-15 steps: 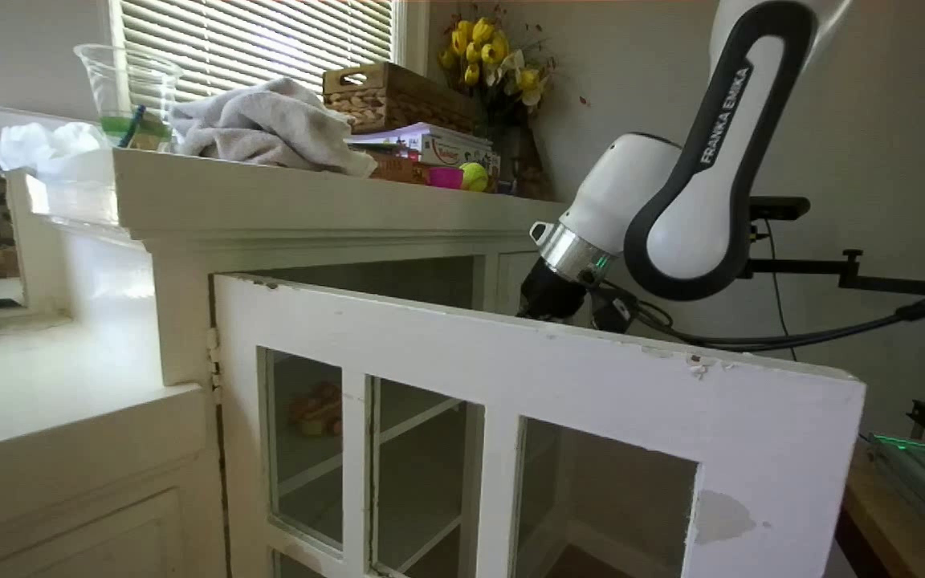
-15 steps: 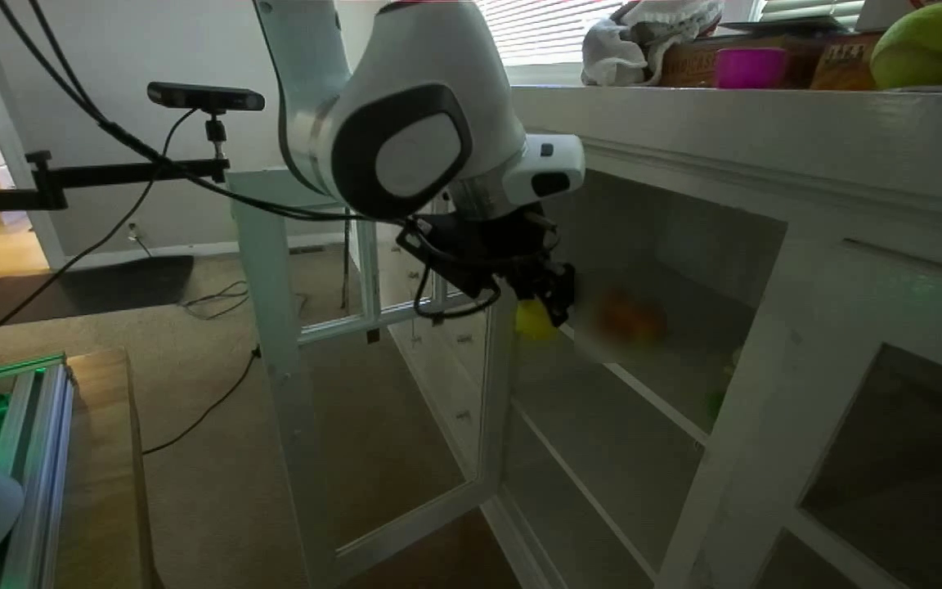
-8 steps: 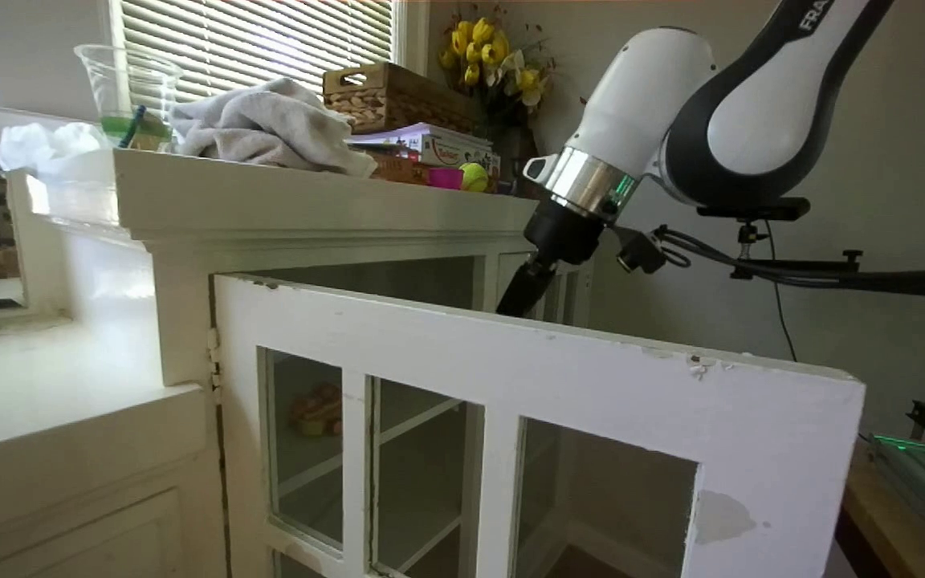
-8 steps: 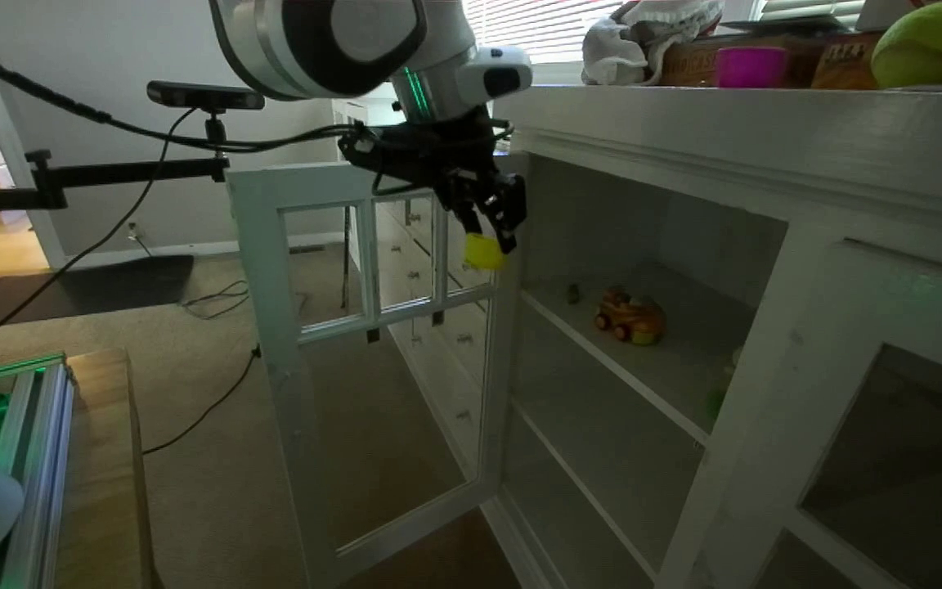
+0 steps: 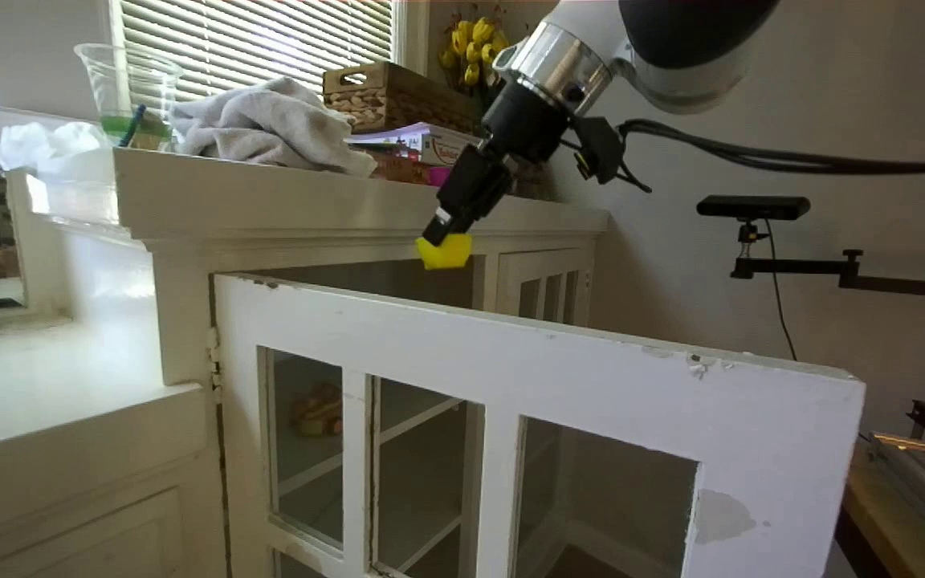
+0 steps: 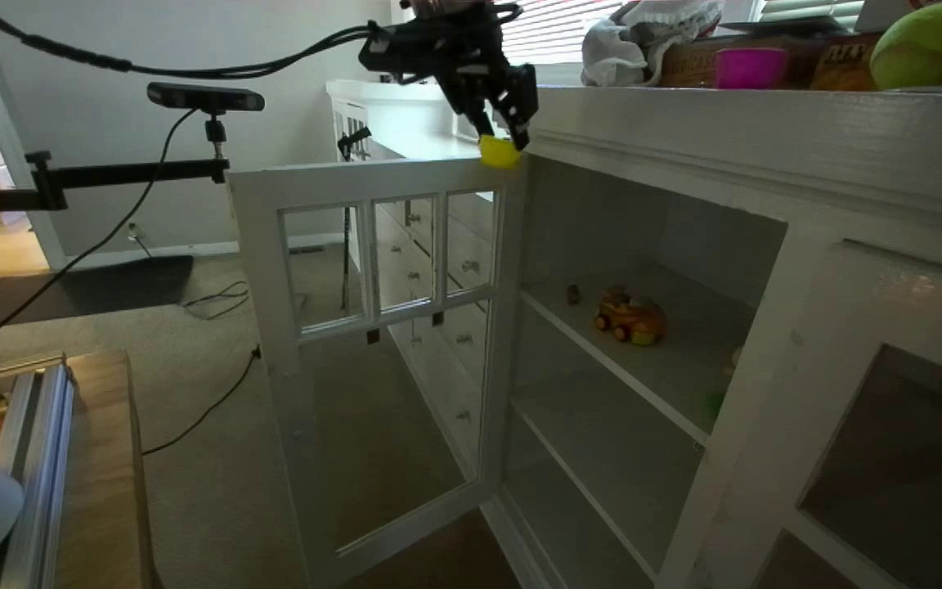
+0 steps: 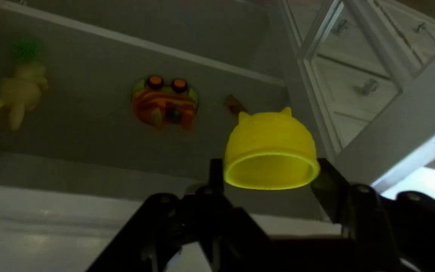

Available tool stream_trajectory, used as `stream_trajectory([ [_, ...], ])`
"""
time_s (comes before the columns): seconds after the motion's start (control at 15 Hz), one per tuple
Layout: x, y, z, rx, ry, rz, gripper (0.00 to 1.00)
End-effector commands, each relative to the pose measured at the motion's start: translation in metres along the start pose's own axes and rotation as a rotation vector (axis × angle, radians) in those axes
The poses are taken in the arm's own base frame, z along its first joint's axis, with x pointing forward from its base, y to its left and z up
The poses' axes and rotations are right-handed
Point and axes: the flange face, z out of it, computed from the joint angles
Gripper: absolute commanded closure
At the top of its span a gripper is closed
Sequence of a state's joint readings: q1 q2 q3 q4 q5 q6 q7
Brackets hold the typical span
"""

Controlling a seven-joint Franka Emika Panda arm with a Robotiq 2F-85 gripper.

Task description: Remove the yellow bowl from the cabinet

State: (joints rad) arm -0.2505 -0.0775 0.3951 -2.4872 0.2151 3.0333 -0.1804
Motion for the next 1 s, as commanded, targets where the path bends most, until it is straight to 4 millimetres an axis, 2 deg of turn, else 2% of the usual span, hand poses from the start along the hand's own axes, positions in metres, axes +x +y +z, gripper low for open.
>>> stream_trajectory([
  [0.0, 0.045, 0.021, -0.040, -0.003, 0.073, 0.046, 0.65],
  [0.27, 0.087, 0.047, -0.062, -0.032, 0.163, 0.099, 0.65],
  [0.47, 0.104, 0.059, -0.068, -0.053, 0.197, 0.119, 0.65],
  [0.73, 0.120, 0.080, -0.061, -0.080, 0.223, 0.152, 0.65],
  [0.93, 0.128, 0.092, -0.044, -0.093, 0.225, 0.172, 0.65],
])
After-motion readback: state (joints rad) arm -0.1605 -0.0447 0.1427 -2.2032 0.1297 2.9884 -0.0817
